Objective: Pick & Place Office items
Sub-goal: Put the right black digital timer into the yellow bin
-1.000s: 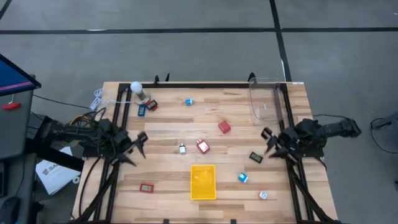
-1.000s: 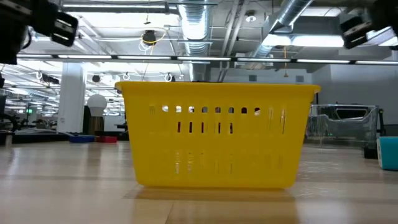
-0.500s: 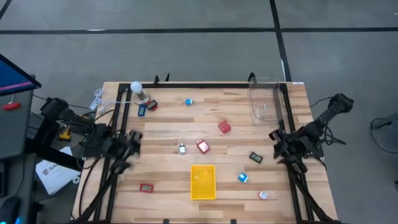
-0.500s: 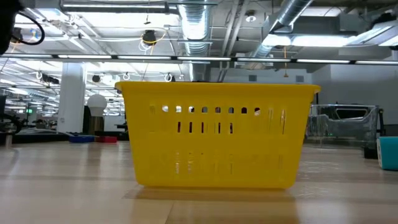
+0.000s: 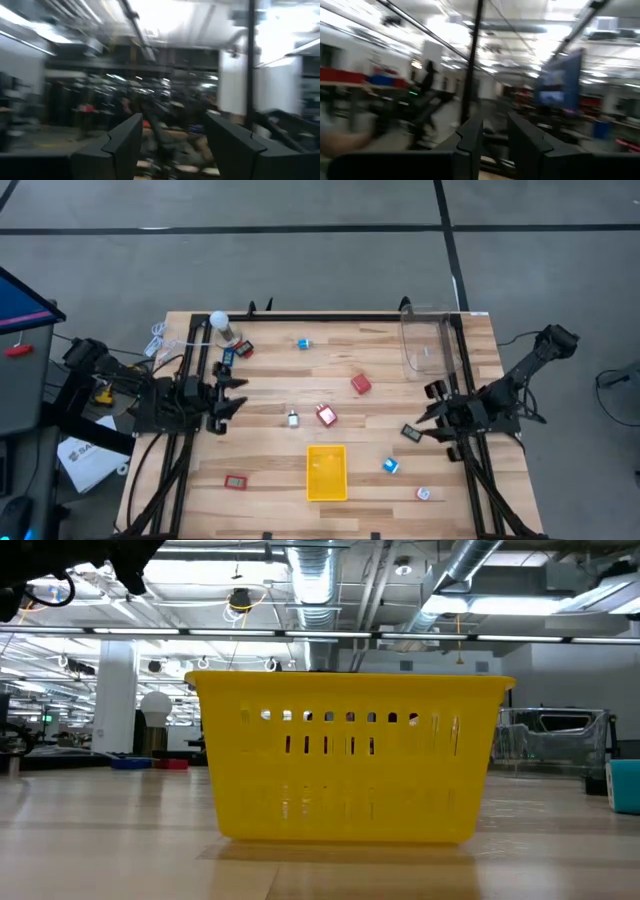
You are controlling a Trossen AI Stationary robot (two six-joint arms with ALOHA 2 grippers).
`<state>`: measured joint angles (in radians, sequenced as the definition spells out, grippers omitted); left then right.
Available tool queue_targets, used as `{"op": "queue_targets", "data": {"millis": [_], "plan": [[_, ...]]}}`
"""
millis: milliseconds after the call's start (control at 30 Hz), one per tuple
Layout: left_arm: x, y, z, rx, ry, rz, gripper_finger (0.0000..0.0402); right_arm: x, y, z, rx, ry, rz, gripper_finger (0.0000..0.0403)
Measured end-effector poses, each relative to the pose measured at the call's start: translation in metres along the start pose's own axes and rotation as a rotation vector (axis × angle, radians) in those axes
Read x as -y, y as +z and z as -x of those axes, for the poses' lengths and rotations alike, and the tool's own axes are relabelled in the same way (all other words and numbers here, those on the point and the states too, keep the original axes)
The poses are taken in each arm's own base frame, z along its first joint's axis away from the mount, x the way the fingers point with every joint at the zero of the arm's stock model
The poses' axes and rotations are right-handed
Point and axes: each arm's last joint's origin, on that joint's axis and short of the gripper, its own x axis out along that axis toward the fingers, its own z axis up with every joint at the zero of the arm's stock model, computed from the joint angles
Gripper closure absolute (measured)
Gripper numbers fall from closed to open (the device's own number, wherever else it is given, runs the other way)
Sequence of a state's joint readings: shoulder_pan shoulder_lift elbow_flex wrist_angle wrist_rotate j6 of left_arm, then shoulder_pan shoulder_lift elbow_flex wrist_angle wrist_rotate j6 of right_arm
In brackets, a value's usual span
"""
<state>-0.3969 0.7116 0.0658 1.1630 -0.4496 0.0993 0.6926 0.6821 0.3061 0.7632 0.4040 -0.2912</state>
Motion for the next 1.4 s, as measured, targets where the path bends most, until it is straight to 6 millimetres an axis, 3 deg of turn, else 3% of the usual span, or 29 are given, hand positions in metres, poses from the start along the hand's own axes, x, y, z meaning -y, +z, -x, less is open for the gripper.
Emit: {"op": "queue_targets", "data": {"millis": [200, 333, 500, 600, 700, 867, 1000, 1200, 1400], "plan": [[0.009, -0.003, -0.009, -0.084, -0.153, 0.012, 0.0192, 0.003, 0.011, -0.023, -0.226, -0.38, 0.061, 0.0321], [0.025, 0.017, -0.033, -0.185, -0.198, -0.09, 0.0192, 0.004, 0.027, -0.03, -0.343, -0.547, 0.066, 0.0321], [0.044, 0.036, -0.056, -0.461, 0.051, -0.353, 0.0192, 0.004, 0.052, -0.028, -0.426, -0.651, -0.032, 0.0321], [0.053, 0.042, -0.066, -0.508, 0.202, -0.466, 0.0192, 0.004, 0.065, -0.024, -0.479, -0.673, -0.102, 0.032], [0.064, 0.039, -0.066, -0.528, 0.214, -0.508, 0.0192, 0.001, 0.066, -0.027, -0.578, -0.638, -0.17, 0.032], [0.067, 0.034, -0.061, -0.559, 0.242, -0.507, 0.0192, -0.017, 0.042, -0.047, -0.817, -0.61, -0.257, 0.032], [0.073, 0.032, -0.061, -0.564, 0.074, -0.39, 0.0181, -0.03, 0.012, -0.064, -1.046, -0.653, -0.303, 0.032], [0.076, 0.031, -0.062, -0.563, -0.037, -0.347, 0.0164, -0.04, -0.034, -0.075, -1.39, -0.788, -0.283, 0.0318], [0.082, 0.035, -0.064, -0.52, -0.197, -0.267, 0.0149, -0.033, -0.069, -0.074, -1.685, -0.919, -0.241, 0.025]]}}
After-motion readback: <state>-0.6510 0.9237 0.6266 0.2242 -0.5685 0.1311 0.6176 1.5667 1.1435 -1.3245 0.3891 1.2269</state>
